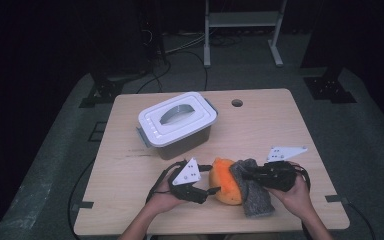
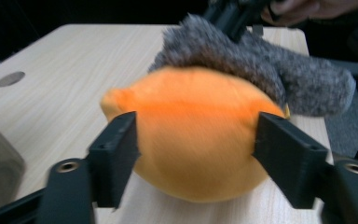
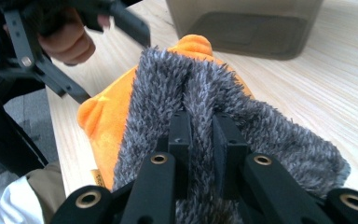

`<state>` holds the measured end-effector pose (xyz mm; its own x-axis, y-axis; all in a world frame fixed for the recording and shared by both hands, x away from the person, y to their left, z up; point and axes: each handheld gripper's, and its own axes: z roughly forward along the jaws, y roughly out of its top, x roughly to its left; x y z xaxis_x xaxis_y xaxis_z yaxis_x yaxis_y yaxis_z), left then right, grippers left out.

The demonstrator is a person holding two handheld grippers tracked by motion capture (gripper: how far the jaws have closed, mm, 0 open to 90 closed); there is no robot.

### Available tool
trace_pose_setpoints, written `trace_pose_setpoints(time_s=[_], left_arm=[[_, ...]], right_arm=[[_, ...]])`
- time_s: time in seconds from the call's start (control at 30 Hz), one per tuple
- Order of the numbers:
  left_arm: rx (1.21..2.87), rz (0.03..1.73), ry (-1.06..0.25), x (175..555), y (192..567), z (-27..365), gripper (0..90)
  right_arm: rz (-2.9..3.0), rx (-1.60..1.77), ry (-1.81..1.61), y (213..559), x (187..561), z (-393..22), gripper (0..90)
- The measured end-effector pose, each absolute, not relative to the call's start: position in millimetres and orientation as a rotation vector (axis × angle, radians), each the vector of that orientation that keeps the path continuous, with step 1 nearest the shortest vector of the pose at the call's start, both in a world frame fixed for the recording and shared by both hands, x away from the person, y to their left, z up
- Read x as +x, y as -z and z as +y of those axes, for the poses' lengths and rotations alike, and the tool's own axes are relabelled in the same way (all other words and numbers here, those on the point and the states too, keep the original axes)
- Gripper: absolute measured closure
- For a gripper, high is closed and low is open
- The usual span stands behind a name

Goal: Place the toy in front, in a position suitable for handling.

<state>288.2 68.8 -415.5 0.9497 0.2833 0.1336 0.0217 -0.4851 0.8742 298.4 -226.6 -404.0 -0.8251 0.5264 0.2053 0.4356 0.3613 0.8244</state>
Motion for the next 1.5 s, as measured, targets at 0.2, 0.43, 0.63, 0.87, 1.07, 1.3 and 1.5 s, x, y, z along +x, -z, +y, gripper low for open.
trace_pose_setpoints(time_s=[0.2, 0.43, 0.63, 0.87, 1.07, 1.3, 1.5], left_arm=[[2.062, 0.229, -0.310, 290.9, 411.3, 63.8, 35.0], [2.067, 0.226, -0.306, 290.5, 412.9, 61.5, 33.9], [2.051, 0.235, -0.294, 291.0, 414.4, 59.6, 33.3], [2.029, 0.261, -0.255, 294.8, 410.3, 64.8, 29.9], [2.046, 0.284, -0.254, 295.6, 411.9, 64.7, 31.2], [2.036, 0.260, -0.258, 292.2, 415.5, 61.1, 31.5], [2.062, 0.239, -0.306, 289.0, 413.9, 58.9, 29.1]], right_arm=[[2.487, 0.819, -1.513, 386.2, 287.2, -220.3, 78.8], [2.548, 0.750, -1.459, 389.5, 281.0, -209.2, 78.4], [2.590, 0.773, -1.431, 395.7, 280.2, -227.1, 78.1], [2.549, 0.845, -1.447, 398.5, 288.9, -231.5, 78.2], [2.620, 0.765, -1.434, 403.1, 283.2, -212.1, 78.3], [2.551, 0.777, -1.473, 386.4, 284.6, -212.1, 78.7], [2.591, 0.794, -1.438, 395.2, 294.6, -208.9, 78.6]])
